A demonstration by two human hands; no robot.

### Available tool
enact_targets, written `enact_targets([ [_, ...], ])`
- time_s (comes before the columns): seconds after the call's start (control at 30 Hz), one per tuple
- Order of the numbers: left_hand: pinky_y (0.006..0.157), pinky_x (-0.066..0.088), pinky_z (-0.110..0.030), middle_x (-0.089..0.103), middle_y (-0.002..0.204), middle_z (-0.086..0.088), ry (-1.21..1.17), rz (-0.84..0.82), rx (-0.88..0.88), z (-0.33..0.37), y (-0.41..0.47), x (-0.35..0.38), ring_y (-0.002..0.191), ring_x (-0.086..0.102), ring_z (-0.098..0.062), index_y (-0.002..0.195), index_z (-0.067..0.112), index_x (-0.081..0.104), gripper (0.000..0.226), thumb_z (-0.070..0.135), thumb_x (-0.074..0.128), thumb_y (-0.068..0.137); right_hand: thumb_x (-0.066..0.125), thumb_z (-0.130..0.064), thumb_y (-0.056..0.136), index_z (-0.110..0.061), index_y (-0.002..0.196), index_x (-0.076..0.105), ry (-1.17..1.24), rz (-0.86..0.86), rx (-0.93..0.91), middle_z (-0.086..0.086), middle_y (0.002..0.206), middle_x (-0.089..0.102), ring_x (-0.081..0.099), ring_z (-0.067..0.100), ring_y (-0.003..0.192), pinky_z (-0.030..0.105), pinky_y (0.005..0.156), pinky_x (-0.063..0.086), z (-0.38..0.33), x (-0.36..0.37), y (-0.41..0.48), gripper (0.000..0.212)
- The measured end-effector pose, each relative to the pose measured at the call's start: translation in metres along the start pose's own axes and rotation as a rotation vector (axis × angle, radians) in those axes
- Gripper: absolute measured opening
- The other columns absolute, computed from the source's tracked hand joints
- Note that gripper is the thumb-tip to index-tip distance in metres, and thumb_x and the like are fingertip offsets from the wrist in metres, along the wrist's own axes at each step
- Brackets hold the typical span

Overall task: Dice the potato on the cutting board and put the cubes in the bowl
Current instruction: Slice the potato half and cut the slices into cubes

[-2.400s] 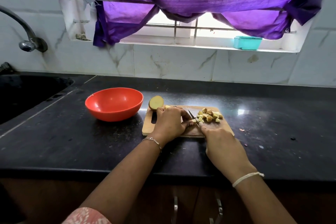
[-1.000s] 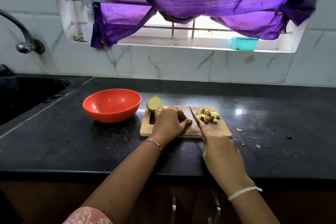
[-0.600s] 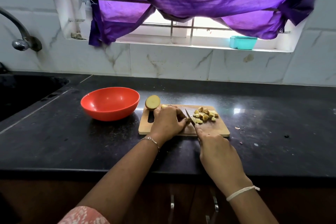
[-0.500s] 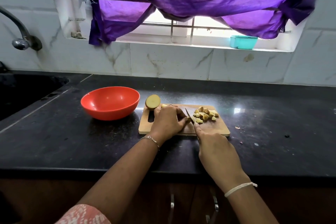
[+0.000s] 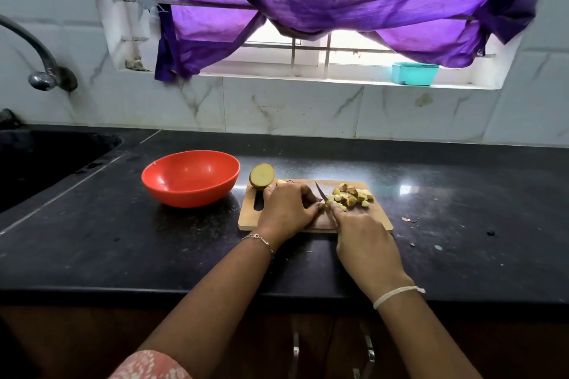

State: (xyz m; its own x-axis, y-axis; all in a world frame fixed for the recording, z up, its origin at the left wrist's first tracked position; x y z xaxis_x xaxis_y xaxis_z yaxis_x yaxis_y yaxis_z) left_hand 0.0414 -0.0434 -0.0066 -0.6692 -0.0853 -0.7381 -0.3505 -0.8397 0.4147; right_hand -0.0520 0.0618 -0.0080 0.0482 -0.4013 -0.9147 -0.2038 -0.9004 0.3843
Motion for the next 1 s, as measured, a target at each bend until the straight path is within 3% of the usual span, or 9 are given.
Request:
enact_targets([
  [0.17, 0.089, 0.043, -0.039, 0.055, 0.077, 0.018, -0.054, -0.003, -0.031, -0.005, 0.004, -0.002, 0.082, 0.055, -0.008, 0.074, 0.034, 0.064, 0.014, 0.029, 0.072, 0.084, 0.046, -0.021, 0.098, -0.033, 0.147, 0.036, 0.123, 0.074, 0.066, 0.004, 0.117, 0.06, 0.063, 0.025, 0.098, 0.036, 0.078, 0.052, 0.013, -0.017, -0.013, 0.051],
  [0.27, 0.09, 0.046, -0.041, 0.057, 0.088, 0.015, -0.118, 0.069, -0.053, -0.009, 0.006, -0.01, 0.086, 0.06, -0.011, 0.086, 0.031, 0.071, 0.017, 0.014, 0.066, 0.088, 0.048, -0.027, 0.097, -0.03, 0.141, 0.046, 0.132, 0.07, 0.058, 0.0, 0.117, 0.061, 0.063, 0.021, 0.099, 0.034, 0.081, 0.051, 0.013, -0.025, -0.019, 0.044],
  [0.37, 0.093, 0.041, -0.042, 0.062, 0.104, 0.005, -0.036, 0.195, -0.114, -0.018, 0.005, -0.023, 0.105, 0.055, -0.017, 0.101, 0.027, 0.071, 0.027, 0.006, 0.059, 0.09, 0.051, -0.03, 0.096, -0.035, 0.131, 0.056, 0.164, 0.074, 0.022, -0.003, 0.113, 0.061, 0.063, 0.018, 0.096, 0.031, 0.082, 0.05, 0.007, -0.034, -0.023, 0.036],
  [0.47, 0.094, 0.044, -0.043, 0.063, 0.108, -0.002, -0.018, 0.274, -0.158, -0.033, 0.004, -0.033, 0.109, 0.054, -0.023, 0.103, 0.024, 0.069, 0.033, -0.001, 0.056, 0.086, 0.052, -0.033, 0.095, -0.039, 0.126, 0.06, 0.169, 0.034, 0.002, -0.002, 0.113, 0.059, 0.062, 0.018, 0.098, 0.033, 0.083, 0.053, 0.001, -0.033, -0.024, 0.032],
  [0.57, 0.089, 0.043, -0.023, 0.067, 0.108, -0.003, -0.019, 0.242, -0.198, -0.041, 0.003, -0.037, 0.103, 0.059, -0.019, 0.104, 0.019, 0.07, 0.03, -0.001, 0.055, 0.087, 0.051, -0.034, 0.096, -0.038, 0.123, 0.061, 0.124, 0.016, 0.026, -0.002, 0.115, 0.059, 0.062, 0.019, 0.098, 0.034, 0.082, 0.053, 0.006, -0.029, -0.02, 0.03],
  [0.63, 0.081, 0.041, -0.018, 0.07, 0.106, -0.004, -0.031, 0.185, -0.213, -0.041, 0.002, -0.036, 0.099, 0.062, -0.017, 0.108, 0.016, 0.07, 0.031, -0.001, 0.055, 0.087, 0.049, -0.035, 0.097, -0.037, 0.125, 0.06, 0.085, 0.026, 0.042, -0.002, 0.114, 0.061, 0.062, 0.02, 0.097, 0.033, 0.081, 0.052, 0.012, -0.028, -0.016, 0.031],
  [0.8, 0.085, 0.052, -0.028, 0.072, 0.098, -0.002, -0.02, 0.137, -0.214, -0.042, 0.002, -0.033, 0.092, 0.065, -0.015, 0.105, 0.017, 0.071, 0.025, 0.013, 0.064, 0.082, 0.048, -0.033, 0.097, -0.038, 0.129, 0.057, 0.045, 0.035, 0.094, 0.002, 0.113, 0.066, 0.063, 0.023, 0.1, 0.034, 0.082, 0.049, 0.026, -0.03, -0.013, 0.034],
  [1.0, 0.08, 0.053, -0.03, 0.071, 0.091, -0.002, 0.038, 0.127, -0.195, -0.038, 0.001, -0.03, 0.089, 0.065, -0.019, 0.094, 0.019, 0.072, 0.02, 0.03, 0.068, 0.078, 0.052, -0.034, 0.094, -0.035, 0.125, 0.061, 0.141, 0.057, 0.105, -0.001, 0.115, 0.064, 0.064, 0.023, 0.094, 0.034, 0.078, 0.05, 0.025, -0.023, -0.014, 0.032],
])
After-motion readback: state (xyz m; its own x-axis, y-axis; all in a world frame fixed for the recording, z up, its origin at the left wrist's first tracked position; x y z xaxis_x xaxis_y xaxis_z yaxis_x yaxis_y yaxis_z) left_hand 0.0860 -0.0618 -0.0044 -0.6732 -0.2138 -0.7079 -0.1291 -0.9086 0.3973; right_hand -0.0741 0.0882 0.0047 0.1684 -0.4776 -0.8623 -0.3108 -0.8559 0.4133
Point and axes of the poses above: each hand's wrist, its own y-axis towards the middle knuckle, its own x-axis out of the palm, z = x × y, the point moved 8 cm from there along y, towards the middle knuckle
